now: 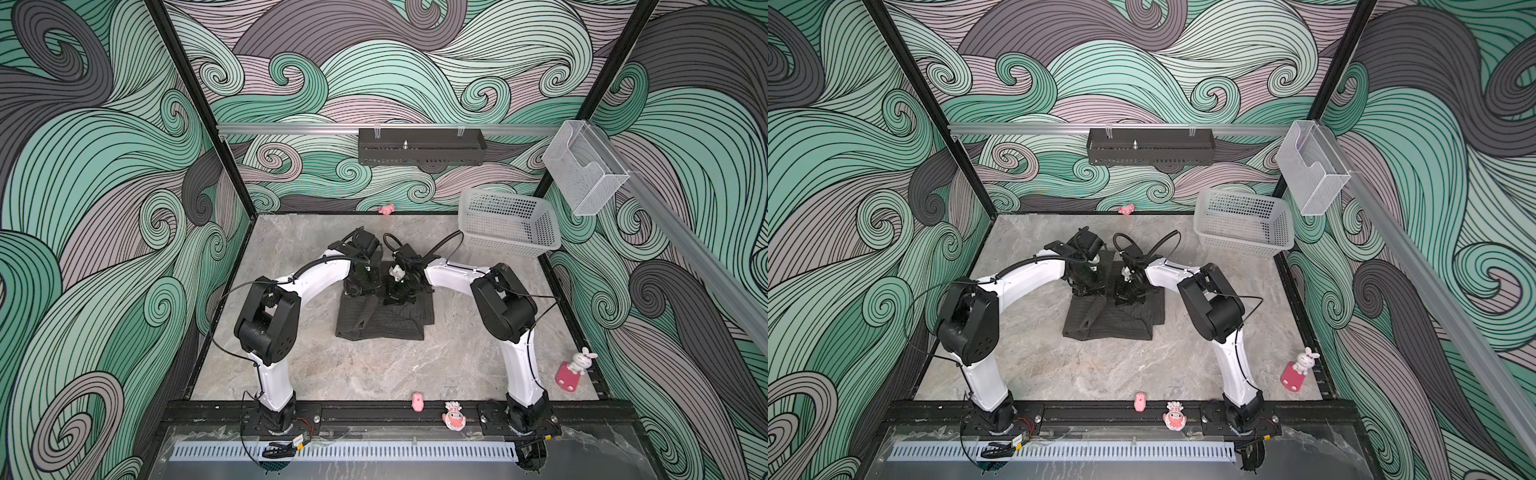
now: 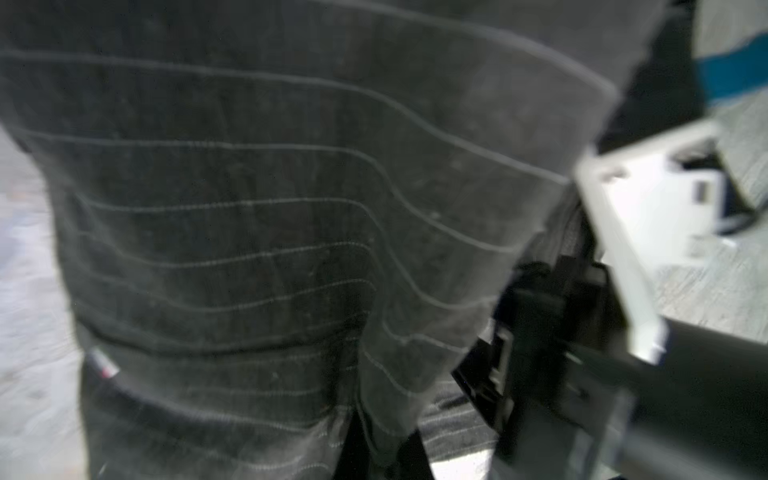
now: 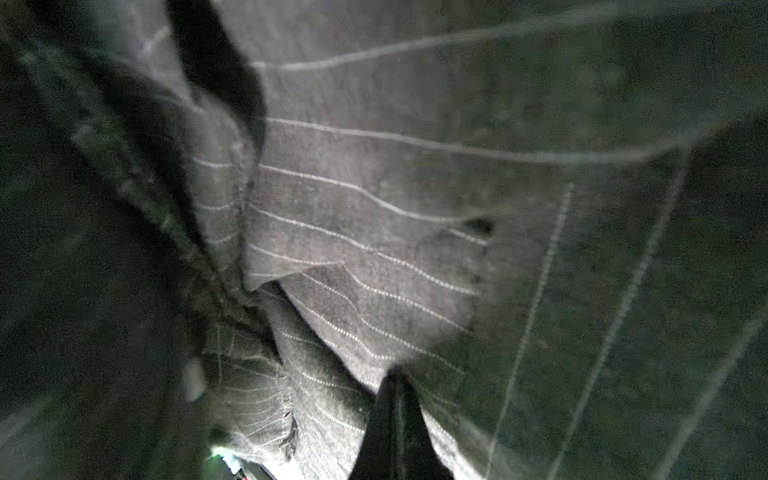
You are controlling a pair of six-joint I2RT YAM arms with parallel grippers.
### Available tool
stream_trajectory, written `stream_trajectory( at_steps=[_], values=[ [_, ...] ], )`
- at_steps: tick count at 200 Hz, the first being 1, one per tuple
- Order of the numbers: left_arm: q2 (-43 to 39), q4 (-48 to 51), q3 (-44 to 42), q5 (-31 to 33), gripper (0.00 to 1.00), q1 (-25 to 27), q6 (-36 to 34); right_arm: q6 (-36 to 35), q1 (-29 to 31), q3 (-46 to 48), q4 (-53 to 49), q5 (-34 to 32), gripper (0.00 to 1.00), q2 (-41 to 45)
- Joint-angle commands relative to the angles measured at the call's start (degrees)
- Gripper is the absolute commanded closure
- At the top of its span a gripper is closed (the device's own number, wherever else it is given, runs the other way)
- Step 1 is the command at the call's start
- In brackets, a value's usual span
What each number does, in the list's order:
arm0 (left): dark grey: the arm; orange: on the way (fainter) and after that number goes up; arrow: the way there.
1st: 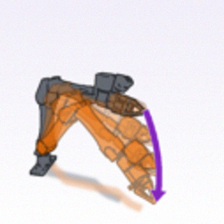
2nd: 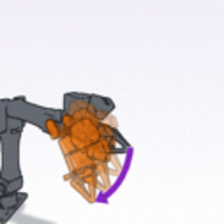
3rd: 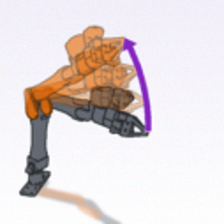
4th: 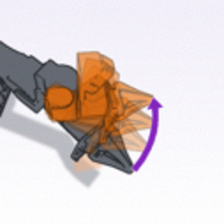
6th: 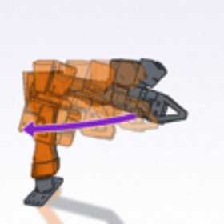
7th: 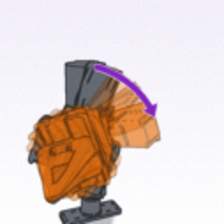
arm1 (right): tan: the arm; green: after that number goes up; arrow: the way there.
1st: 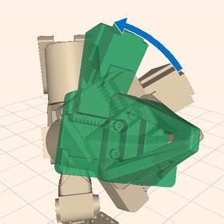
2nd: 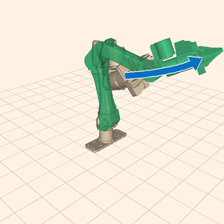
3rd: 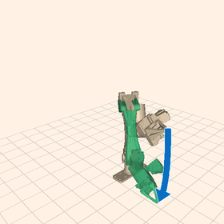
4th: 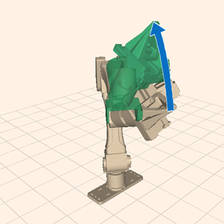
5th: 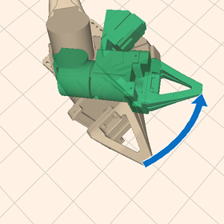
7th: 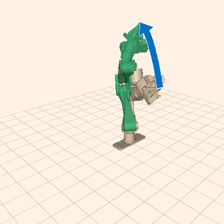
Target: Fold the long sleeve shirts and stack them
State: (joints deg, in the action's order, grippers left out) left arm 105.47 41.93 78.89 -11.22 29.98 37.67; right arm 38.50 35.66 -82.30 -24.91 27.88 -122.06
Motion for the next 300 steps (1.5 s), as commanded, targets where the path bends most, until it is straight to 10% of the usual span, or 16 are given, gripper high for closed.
stream_trajectory(
  at_steps=[1, 95, 214, 300],
  values=[
    [3.18, -6.85, -1.39, -4.27, 1.0, -0.18, 2.33, 0.87, -2.3, 3.41, 3.84, 2.13, 1.0, 2.2],
    [10.82, -4.4, -5.32, -3.54, 1.0, -4.48, -1.36, -6.83, -11.93, 11.78, -1.61, -2.95, 0.78, 20.9],
    [5.12, -1.93, -6.62, -6.84, 1.0, -7.77, -4.05, -7.68, -13.98, 17.44, 3.99, -0.94, 0.78, 5.97],
    [-0.76, 10.5, 11.02, 8.12, 1.0, 0.88, -3.82, -9.2, -13.42, 15.53, 0.41, -0.81, 0.79, 7.45]
  ],
)
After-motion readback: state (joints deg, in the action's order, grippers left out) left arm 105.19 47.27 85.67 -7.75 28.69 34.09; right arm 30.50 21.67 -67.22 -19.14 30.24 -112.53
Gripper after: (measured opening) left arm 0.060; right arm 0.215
